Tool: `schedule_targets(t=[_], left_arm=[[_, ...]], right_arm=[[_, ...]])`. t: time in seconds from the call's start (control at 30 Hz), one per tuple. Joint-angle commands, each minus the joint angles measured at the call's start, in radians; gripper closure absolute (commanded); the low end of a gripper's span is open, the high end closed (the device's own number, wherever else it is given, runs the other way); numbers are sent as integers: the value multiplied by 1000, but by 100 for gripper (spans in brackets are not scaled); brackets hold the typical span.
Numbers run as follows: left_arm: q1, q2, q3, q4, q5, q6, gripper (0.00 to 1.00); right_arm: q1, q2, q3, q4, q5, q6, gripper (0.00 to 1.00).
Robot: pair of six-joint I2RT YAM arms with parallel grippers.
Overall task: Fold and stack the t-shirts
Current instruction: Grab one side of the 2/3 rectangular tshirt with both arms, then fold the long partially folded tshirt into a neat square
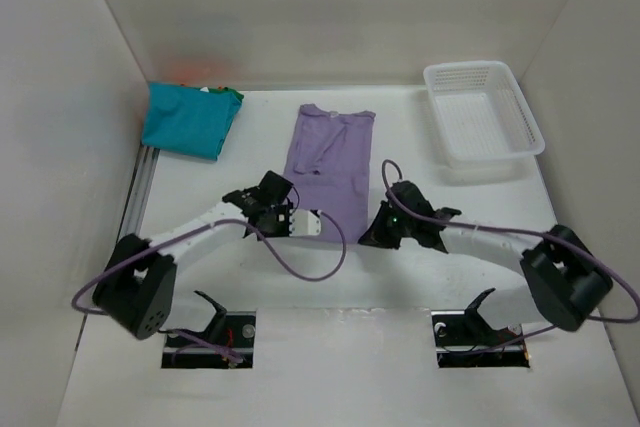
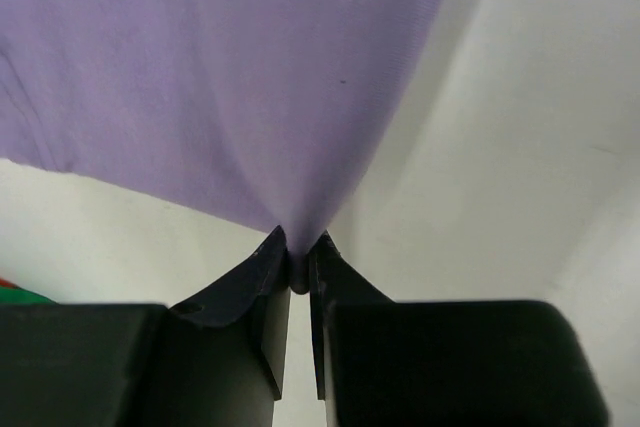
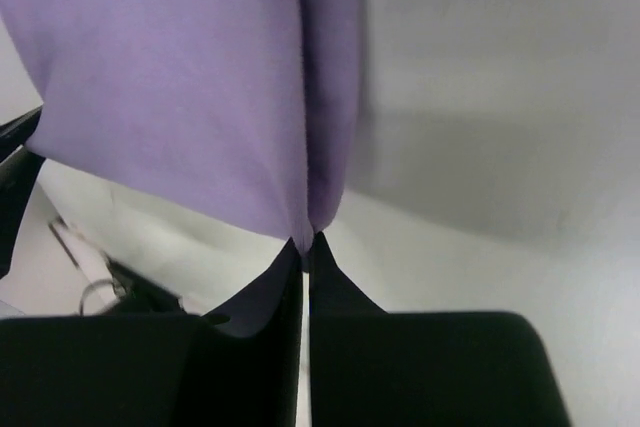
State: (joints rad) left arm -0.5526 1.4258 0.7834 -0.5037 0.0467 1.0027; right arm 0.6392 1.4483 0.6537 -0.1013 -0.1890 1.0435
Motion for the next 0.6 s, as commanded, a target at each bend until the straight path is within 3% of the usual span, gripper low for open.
schedule_targets(t=[0.0, 0.23, 0.33, 0.43, 0.57], left_arm=[[-109, -186, -42, -244, -2, -61, 100], [-469, -468, 42, -778, 51, -257, 100], [-526, -530, 135, -872, 84, -320, 99], [-487, -504, 232, -903, 91, -352, 99], [-288, -429, 330, -860, 163, -305, 99]], right_arm=[[111, -155, -55, -79, 51, 58, 100], [524, -501, -79, -366, 236, 340, 100], [679, -566, 10, -526, 345, 440, 100], [744, -554, 107, -623, 396, 449, 100], [672, -551, 161, -650, 413, 377, 100]])
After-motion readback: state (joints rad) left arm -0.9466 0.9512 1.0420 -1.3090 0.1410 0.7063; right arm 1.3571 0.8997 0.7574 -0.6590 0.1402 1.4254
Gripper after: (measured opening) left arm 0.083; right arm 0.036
